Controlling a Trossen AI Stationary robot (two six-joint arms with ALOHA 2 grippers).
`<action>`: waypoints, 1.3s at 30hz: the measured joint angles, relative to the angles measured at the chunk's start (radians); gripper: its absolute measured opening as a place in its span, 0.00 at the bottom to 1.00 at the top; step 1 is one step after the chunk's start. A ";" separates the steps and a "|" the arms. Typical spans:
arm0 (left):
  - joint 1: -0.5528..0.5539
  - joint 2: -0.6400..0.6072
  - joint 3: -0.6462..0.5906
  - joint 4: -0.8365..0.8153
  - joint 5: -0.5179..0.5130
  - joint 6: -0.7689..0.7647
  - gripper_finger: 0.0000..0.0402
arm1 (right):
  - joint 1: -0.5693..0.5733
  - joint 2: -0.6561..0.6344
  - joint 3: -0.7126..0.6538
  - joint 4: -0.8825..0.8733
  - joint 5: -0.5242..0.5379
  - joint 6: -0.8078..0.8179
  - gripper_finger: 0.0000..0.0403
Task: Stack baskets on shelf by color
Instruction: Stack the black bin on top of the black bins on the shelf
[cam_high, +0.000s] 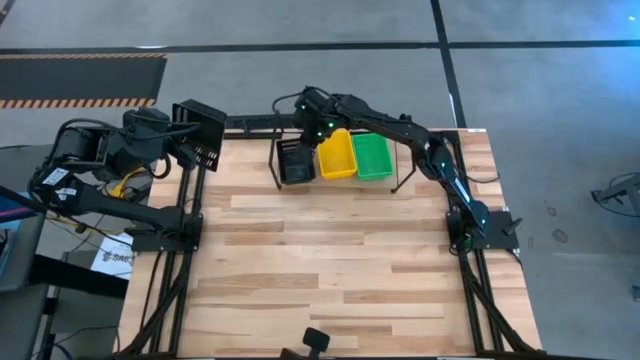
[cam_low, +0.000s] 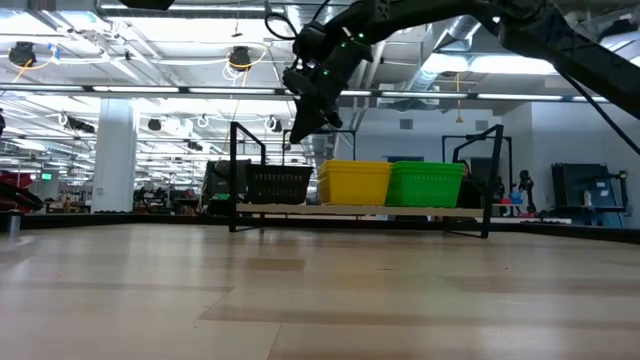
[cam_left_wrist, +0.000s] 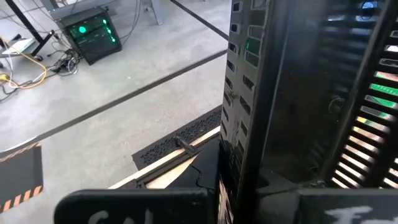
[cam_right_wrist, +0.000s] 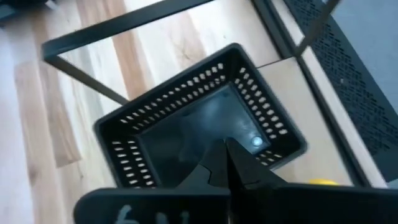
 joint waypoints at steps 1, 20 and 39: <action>0.000 0.000 0.000 0.000 -0.002 0.000 0.00 | -0.004 0.000 0.000 0.002 0.000 0.000 0.00; 0.000 0.000 0.000 0.000 -0.010 -0.004 0.00 | 0.048 0.152 0.006 -0.059 -0.016 -0.046 0.00; 0.000 0.000 0.000 0.000 -0.001 -0.006 0.00 | -0.008 0.135 0.005 -0.010 0.103 -0.064 0.00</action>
